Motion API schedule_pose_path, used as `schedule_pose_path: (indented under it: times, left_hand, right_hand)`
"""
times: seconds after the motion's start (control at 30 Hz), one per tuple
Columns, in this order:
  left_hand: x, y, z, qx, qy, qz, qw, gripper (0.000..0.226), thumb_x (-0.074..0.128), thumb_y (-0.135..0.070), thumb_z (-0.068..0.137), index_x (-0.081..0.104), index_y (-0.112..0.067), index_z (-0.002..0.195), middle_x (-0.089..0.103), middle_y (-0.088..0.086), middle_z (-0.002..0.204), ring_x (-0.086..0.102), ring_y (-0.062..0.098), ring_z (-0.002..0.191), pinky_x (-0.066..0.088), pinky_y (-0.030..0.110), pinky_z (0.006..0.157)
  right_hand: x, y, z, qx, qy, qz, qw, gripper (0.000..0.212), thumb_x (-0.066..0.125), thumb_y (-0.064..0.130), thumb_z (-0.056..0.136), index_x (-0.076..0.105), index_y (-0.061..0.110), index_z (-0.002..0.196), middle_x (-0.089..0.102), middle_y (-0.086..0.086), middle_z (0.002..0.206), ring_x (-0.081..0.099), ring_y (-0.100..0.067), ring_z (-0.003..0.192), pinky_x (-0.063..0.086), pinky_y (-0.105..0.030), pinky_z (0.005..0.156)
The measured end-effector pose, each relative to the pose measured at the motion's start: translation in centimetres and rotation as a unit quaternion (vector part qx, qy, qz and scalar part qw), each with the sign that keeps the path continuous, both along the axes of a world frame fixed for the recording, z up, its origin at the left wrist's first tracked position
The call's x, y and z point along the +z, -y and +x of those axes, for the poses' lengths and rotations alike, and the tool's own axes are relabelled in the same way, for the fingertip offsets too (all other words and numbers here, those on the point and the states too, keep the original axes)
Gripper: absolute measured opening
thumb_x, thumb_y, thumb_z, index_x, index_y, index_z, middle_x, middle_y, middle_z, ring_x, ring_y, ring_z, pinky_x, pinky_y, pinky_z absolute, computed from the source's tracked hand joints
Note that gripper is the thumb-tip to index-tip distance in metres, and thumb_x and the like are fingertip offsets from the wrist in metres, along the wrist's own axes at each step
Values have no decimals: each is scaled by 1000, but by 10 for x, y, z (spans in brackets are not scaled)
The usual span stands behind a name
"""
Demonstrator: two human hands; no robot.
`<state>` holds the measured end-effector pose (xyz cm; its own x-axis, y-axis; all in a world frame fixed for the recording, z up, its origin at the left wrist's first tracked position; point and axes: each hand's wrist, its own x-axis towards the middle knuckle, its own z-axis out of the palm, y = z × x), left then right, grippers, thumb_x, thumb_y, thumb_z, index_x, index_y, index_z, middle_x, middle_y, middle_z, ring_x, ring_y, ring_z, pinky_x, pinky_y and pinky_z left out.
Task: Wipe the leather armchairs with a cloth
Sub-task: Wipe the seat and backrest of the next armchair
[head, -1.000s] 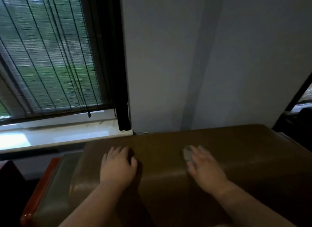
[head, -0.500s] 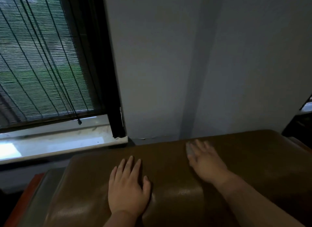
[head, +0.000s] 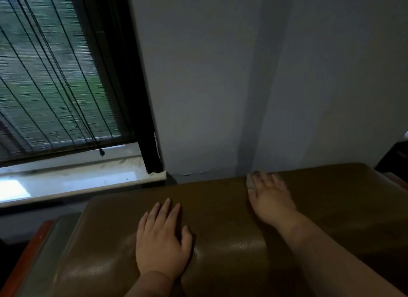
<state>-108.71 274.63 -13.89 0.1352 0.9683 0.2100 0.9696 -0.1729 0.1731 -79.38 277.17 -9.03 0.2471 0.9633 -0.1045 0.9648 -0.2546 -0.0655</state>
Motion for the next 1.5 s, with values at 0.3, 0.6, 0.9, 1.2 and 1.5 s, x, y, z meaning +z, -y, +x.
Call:
schedule_pose_path:
  times: [0.3, 0.6, 0.9, 1.2, 1.5]
  left_hand:
    - [-5, 2, 0, 4, 3, 11, 1000, 65, 40, -57, 90, 64, -30, 145, 54, -2, 156, 45, 24, 148, 28, 46, 125]
    - [1, -1, 2, 7, 14, 16, 1000, 67, 35, -56, 89, 68, -28, 140, 59, 1, 152, 51, 28, 143, 35, 49, 120]
    - [42, 25, 39, 35, -50, -98, 993, 54, 32, -52, 104, 49, -28, 150, 47, 2, 157, 41, 26, 146, 39, 45, 117]
    - [30, 29, 202, -120, 10, -58, 991, 67, 16, -59, 103, 44, -34, 158, 35, -2, 170, 27, 20, 158, 20, 39, 129]
    - [3, 21, 216, -116, -21, 5, 993, 69, 32, -60, 92, 63, -30, 146, 55, -2, 156, 50, 23, 144, 38, 47, 118]
  right_hand:
    - [-20, 84, -31, 214, -2, 50, 975, 66, 22, 58, 101, 39, 33, 159, 37, 10, 165, 32, -18, 154, 18, -34, 127]
    - [-37, 99, -70, 183, -2, 114, 977, 52, 40, 50, 98, 60, 31, 142, 59, 3, 148, 56, -29, 136, 39, -46, 118]
    - [-21, 138, 83, 0, -24, 74, 997, 79, 0, 59, 97, 25, 26, 165, 22, 4, 171, 13, -25, 159, 5, -40, 130]
    - [-42, 159, 94, 191, 8, 158, 969, 54, 32, 48, 106, 49, 27, 153, 45, 2, 161, 36, -24, 152, 18, -41, 128]
    - [-48, 144, 113, 6, -42, 218, 975, 53, 34, 57, 103, 52, 37, 148, 45, 6, 159, 30, -26, 153, 23, -50, 126]
